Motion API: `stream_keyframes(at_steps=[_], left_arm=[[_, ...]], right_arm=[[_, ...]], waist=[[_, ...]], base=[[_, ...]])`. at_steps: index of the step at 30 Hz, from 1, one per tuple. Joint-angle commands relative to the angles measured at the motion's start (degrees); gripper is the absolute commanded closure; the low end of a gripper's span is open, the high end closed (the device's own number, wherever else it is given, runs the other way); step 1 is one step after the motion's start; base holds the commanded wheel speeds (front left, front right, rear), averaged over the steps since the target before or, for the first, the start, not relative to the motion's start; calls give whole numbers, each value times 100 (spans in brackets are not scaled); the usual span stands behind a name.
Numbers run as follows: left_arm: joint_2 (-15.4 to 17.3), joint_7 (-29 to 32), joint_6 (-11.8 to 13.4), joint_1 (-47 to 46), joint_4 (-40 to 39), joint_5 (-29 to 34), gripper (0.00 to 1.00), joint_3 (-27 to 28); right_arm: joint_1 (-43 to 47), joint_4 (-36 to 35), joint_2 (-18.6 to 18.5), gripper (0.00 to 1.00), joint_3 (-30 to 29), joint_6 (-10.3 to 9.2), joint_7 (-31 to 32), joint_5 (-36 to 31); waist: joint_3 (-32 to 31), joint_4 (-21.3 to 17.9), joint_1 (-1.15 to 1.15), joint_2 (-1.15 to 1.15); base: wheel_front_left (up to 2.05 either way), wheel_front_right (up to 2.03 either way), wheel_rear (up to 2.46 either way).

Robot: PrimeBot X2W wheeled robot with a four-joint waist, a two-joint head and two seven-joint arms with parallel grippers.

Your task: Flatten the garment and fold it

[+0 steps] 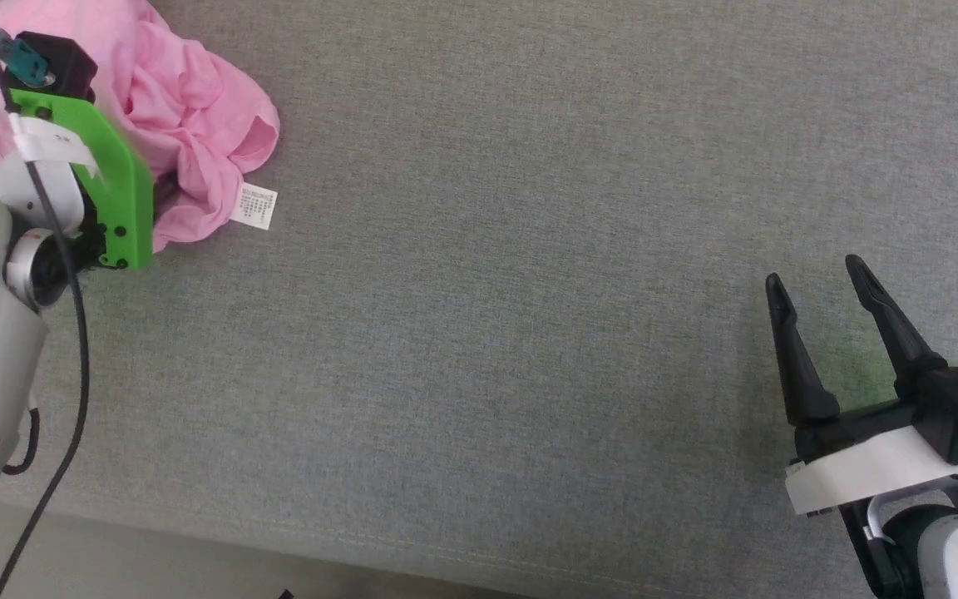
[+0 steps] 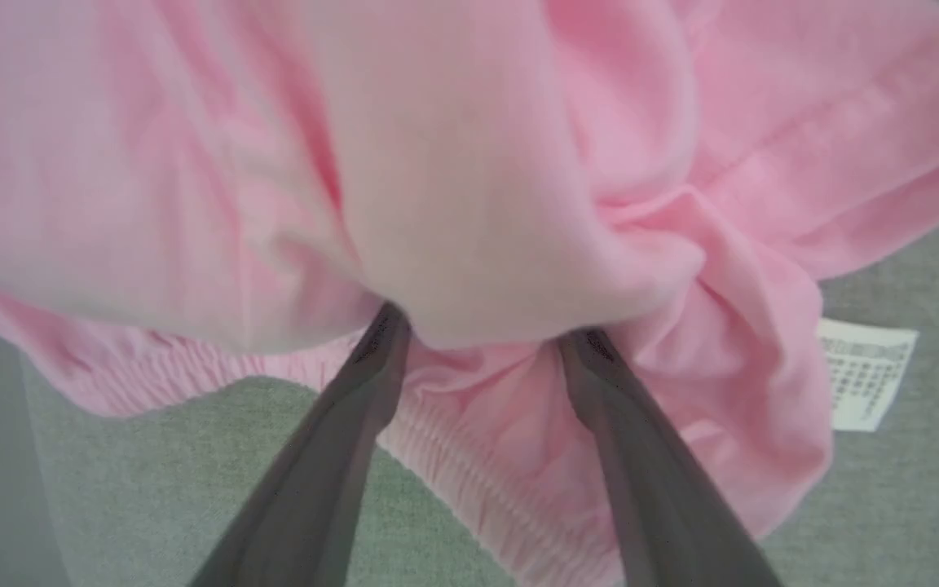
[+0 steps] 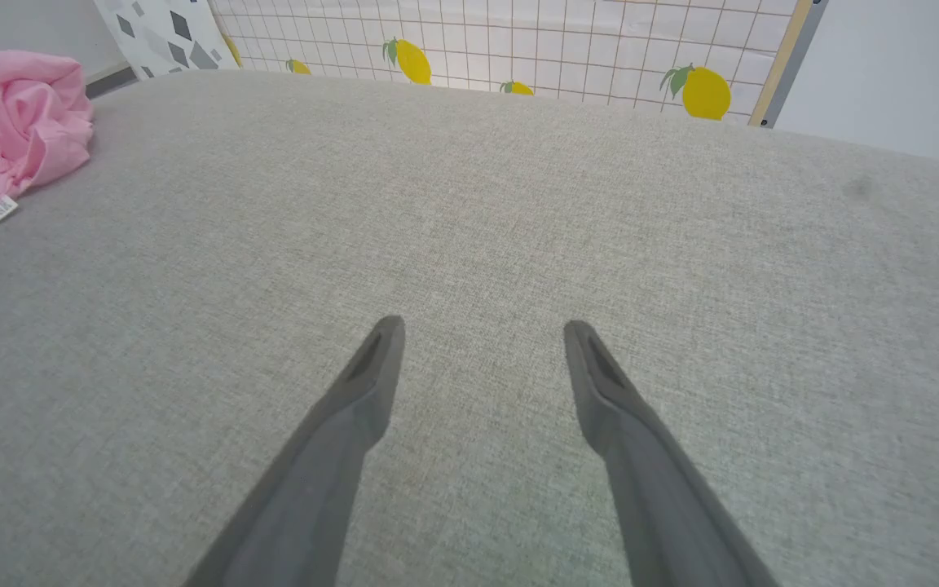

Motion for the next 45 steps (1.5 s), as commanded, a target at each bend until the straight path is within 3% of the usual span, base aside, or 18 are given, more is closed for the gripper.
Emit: stream_keyframes(at_steps=[1, 10, 19, 27, 32, 38, 45], left_arm=[[-20, 68, -39, 141, 75, -138, 100, -159], [239, -629, -39, 138, 20, -475, 100, -333], [390, -2247, -39, -142, 4, -109, 100, -201], [407, -3271, -21, -383, -599, 99, 100, -49], [302, -3356, 39, -542, -1196, 91, 100, -24], [-83, -3029, 210, -544, -1849, -110, 100, -155], [-605, -2818, 533, -150, -2294, -233, 100, -465]], right_arm=[[-98, 4, 12, 0, -12, -9, -35, -51], [-30, 195, -24, 0, -11, -9, -40, 9], [118, 543, -58, 0, 52, -9, -69, 155], [253, 804, -28, 0, 71, -9, -106, 258], [205, 886, 33, 0, 44, -9, -132, 275], [54, 1016, 117, 0, -34, -9, -197, 244], [-208, 1109, 199, 0, -4, -9, -291, 174]], waist=[[-2, -1, -1, 0], [-458, 80, -1, 0], [-1385, 88, -1, 0], [-2142, -35, -1, 0], [-2329, -183, -1, 0], [-2394, -517, -1, 0], [-2174, -1238, -1, 0]], base=[[0, 0, 0], [0, 0, 0], [0, 0, 0], [0, 0, 0], [0, 0, 0], [0, 0, 0], [0, 0, 0]])
